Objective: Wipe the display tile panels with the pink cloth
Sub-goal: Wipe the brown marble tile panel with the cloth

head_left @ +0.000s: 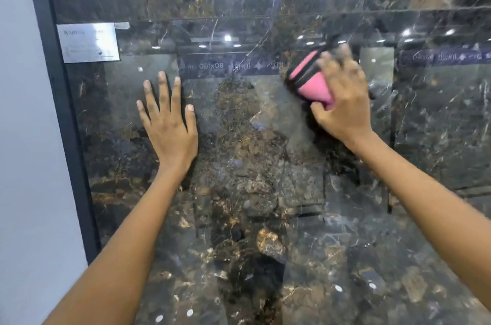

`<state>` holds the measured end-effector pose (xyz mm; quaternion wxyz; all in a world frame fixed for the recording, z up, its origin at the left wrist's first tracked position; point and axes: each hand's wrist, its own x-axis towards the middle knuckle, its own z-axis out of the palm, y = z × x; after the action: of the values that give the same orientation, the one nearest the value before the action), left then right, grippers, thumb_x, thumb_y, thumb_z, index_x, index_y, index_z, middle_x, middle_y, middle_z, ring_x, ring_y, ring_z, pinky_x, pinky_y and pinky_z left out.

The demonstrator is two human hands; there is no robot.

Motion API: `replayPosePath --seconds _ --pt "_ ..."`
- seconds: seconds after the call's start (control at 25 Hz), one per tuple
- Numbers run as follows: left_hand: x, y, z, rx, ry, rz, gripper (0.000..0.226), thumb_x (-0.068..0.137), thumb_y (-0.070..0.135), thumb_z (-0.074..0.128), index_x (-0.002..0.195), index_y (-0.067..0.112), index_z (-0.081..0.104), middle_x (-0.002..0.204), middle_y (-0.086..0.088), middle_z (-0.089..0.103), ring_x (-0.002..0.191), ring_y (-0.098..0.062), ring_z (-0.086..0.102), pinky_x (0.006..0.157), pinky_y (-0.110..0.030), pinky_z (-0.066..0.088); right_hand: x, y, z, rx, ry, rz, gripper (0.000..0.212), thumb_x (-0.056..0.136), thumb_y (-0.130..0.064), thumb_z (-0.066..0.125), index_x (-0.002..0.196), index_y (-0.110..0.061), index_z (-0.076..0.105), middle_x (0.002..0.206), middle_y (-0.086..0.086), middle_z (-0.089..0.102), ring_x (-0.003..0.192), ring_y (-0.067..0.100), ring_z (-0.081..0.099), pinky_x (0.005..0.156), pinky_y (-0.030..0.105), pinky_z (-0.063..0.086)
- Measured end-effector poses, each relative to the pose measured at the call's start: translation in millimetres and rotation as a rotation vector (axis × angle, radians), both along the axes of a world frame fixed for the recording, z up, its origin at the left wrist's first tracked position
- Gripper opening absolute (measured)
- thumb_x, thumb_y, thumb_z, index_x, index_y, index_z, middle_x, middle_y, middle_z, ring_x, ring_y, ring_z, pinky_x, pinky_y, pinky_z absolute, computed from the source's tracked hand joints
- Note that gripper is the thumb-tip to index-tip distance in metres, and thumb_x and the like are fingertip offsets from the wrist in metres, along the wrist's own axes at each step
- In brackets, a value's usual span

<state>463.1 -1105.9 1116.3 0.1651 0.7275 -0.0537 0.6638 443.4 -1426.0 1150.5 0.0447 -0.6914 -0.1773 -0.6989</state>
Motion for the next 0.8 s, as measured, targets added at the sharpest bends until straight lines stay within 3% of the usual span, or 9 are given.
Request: replayPosePath --seconds 0.08,0.12,0.2,0.32,0.36,0.44,0.52,0.6,0.8 --pt "-1.8 -16.2 -38.9 -0.037 -0.007 -0.046 0.056 0.101 0.033 0.035 0.155 0.019 0.026 0.163 -0.006 0.016 0.151 -0.029 0.006 0.121 -0.048 0.002 3.9 11.4 -25.8 0.116 -0.008 0.08 0.072 0.075 -0.006 0.058 0.144 0.0 0.039 0.15 0.015 0.036 0.136 0.033 0.037 0.111 0.047 0.037" --pt "-2.5 -25.8 -67.8 -0.048 0.002 -0.048 0.056 0.101 0.033 0.036 0.154 0.019 0.028 0.163 -0.006 0.016 0.151 -0.026 0.005 0.121 -0.048 0.002 4.7 22.8 -56.3 0.03 0.018 0.132 0.073 0.073 -0.002 0.059 0.143 0.001 0.038 0.146 0.016 0.04 0.126 0.031 0.045 0.1 0.045 0.047" --pt "-2.7 -39.2 -120.9 -0.057 0.041 -0.001 0.056 0.1 0.034 0.035 0.153 0.018 0.028 0.162 -0.003 0.015 0.151 -0.021 0.0 0.119 -0.051 0.005 1.2 44.9 -135.6 -0.414 0.139 0.152 0.078 0.069 0.002 0.066 0.141 0.0 0.037 0.139 0.019 0.049 0.117 0.027 0.05 0.089 0.042 0.052" --pt "2.3 -37.8 -147.4 -0.05 0.084 0.047 0.056 0.101 0.036 0.032 0.154 0.02 0.023 0.161 0.001 0.013 0.151 -0.017 -0.005 0.119 -0.051 0.005 -8.4 39.9 -179.4 -0.981 0.25 0.099 0.077 0.071 0.003 0.069 0.143 -0.005 0.041 0.15 0.013 0.039 0.143 0.024 0.03 0.12 0.039 0.022" --pt "1.9 -36.4 -146.9 -0.046 0.089 0.055 0.056 0.102 0.037 0.031 0.155 0.02 0.022 0.161 0.001 0.012 0.151 -0.016 -0.005 0.119 -0.05 0.003 -5.8 32.7 -163.1 -0.949 0.231 0.123 0.076 0.071 0.006 0.065 0.143 -0.007 0.043 0.15 0.013 0.038 0.143 0.025 0.029 0.119 0.04 0.021" --pt "1.8 -36.3 -147.6 -0.037 0.08 0.061 0.055 0.103 0.038 0.03 0.155 0.02 0.021 0.161 0.001 0.01 0.151 -0.016 -0.006 0.12 -0.048 0.001 0.5 18.5 -107.0 -0.574 0.177 0.126 0.073 0.072 0.006 0.057 0.143 -0.01 0.043 0.149 0.016 0.039 0.139 0.032 0.035 0.112 0.046 0.032" --pt "1.7 -35.4 -154.3 -0.044 0.057 0.053 0.054 0.104 0.038 0.029 0.155 0.019 0.023 0.161 0.001 0.01 0.151 -0.016 -0.006 0.12 -0.047 0.0 -0.6 14.7 -65.3 -0.1 0.115 0.085 0.074 0.072 0.001 0.058 0.143 -0.008 0.04 0.15 0.017 0.038 0.141 0.033 0.031 0.115 0.045 0.026" --pt "4.5 -34.5 -153.2 -0.033 0.046 0.054 0.054 0.105 0.039 0.027 0.154 0.018 0.026 0.161 -0.002 0.014 0.151 -0.017 -0.004 0.12 -0.046 0.0 3.3 32.6 -85.5 0.007 0.091 0.106 0.075 0.073 0.002 0.058 0.144 -0.004 0.037 0.152 0.018 0.035 0.142 0.033 0.027 0.12 0.041 0.016" --pt "5.0 -32.3 -153.9 0.0 0.045 0.045 0.053 0.104 0.037 0.03 0.153 0.017 0.028 0.159 -0.013 0.026 0.149 -0.031 0.01 0.119 -0.049 0.004 -7.8 51.5 -240.5 -0.971 0.28 0.093 0.071 0.078 0.005 0.054 0.146 -0.008 0.039 0.155 0.01 0.033 0.149 0.022 0.013 0.122 0.038 0.007"
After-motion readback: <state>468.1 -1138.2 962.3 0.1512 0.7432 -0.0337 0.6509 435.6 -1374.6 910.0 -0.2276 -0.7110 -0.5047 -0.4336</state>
